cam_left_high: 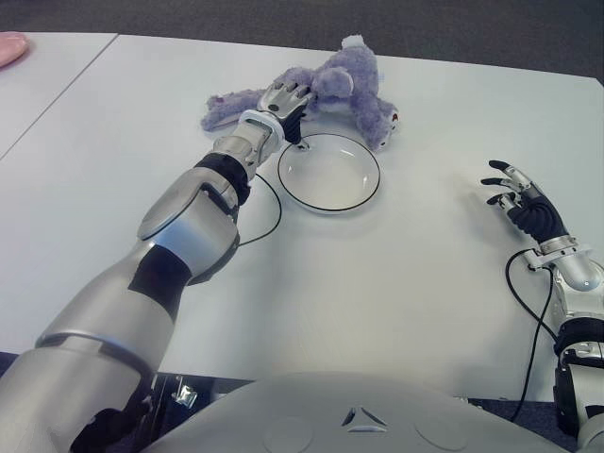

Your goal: Put the doll into the plate.

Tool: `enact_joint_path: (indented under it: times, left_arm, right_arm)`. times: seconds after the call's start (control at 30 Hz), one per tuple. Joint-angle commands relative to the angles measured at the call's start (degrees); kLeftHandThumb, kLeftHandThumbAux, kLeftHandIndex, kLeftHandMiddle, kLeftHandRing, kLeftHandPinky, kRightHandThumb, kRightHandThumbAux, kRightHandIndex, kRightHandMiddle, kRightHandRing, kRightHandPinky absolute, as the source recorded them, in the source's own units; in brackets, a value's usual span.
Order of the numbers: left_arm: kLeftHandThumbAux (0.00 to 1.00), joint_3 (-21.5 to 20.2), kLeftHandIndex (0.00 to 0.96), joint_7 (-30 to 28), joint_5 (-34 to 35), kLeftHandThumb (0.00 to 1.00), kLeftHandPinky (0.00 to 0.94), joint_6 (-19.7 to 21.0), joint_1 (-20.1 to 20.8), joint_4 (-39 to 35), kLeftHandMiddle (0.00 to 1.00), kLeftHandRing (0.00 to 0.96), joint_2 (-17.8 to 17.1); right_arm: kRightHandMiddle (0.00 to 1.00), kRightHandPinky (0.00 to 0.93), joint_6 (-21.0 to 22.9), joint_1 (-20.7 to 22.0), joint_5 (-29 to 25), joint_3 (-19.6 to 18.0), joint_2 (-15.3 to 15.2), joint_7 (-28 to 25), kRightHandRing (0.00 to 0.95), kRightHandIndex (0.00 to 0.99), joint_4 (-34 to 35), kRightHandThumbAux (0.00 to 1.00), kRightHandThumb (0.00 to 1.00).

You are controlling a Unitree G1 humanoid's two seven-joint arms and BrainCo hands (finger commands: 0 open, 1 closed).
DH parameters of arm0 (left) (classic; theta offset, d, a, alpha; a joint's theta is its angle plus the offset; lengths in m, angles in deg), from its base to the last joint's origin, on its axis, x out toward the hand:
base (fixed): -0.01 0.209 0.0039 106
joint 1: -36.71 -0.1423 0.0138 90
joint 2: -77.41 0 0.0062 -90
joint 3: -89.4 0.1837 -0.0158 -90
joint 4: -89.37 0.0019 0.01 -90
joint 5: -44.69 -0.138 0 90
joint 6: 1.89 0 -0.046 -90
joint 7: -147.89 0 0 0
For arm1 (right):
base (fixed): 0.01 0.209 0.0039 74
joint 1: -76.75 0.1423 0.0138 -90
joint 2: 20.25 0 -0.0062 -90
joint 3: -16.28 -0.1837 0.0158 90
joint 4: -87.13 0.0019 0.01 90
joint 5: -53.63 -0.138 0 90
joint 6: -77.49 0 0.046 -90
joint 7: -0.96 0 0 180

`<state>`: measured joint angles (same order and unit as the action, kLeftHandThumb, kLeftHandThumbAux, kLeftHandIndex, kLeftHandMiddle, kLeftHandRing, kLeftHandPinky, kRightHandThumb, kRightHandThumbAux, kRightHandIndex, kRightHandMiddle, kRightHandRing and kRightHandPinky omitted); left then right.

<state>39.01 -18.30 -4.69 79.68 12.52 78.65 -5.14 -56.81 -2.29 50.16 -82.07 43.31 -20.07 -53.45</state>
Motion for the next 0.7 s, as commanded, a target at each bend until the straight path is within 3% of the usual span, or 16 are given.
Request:
enact_joint_path:
  times: [0.03,0.37,0.5,0.6,0.7]
  left_arm:
    - [0.666,1.0,0.0,-0.1,-1.4,0.0,0.0,0.9,-2.0,1.3,0.0,0.0,-0.4]
    - [0.672,3.7,0.0,-2.0,-2.5,0.0,0.0,-1.8,-2.6,0.1,0.0,0.0,3.1]
    - [0.651,6.7,0.0,-5.2,-3.4,0.0,0.0,-7.3,-2.1,-2.6,0.0,0.0,2.7]
    - [0.634,8.9,0.0,-11.4,-3.4,0.0,0.0,-13.5,-2.9,-8.6,0.0,0.0,0.1]
    - [0.615,9.7,0.0,-16.0,-2.8,0.0,0.0,-15.7,-3.4,-12.1,0.0,0.0,-1.5]
  right_arm:
    - [0.031,0.413,2.7,-4.1,1.2,0.8,1.6,-1.5,0.203,0.068,-2.1,0.747,1.0]
    - [0.024,0.415,3.4,-4.5,1.5,1.0,2.2,-1.4,0.21,0.066,-2.3,0.747,1.0]
    - [0.028,0.415,4.0,-4.2,1.9,1.4,2.8,-1.1,0.217,0.067,-2.4,0.747,1.0]
    - [0.035,0.415,4.6,-3.8,2.6,2.0,3.1,-0.9,0.225,0.069,-2.5,0.747,1.0]
    - [0.043,0.415,4.9,-3.6,3.0,2.5,3.1,-0.8,0.234,0.072,-2.5,0.747,1.0]
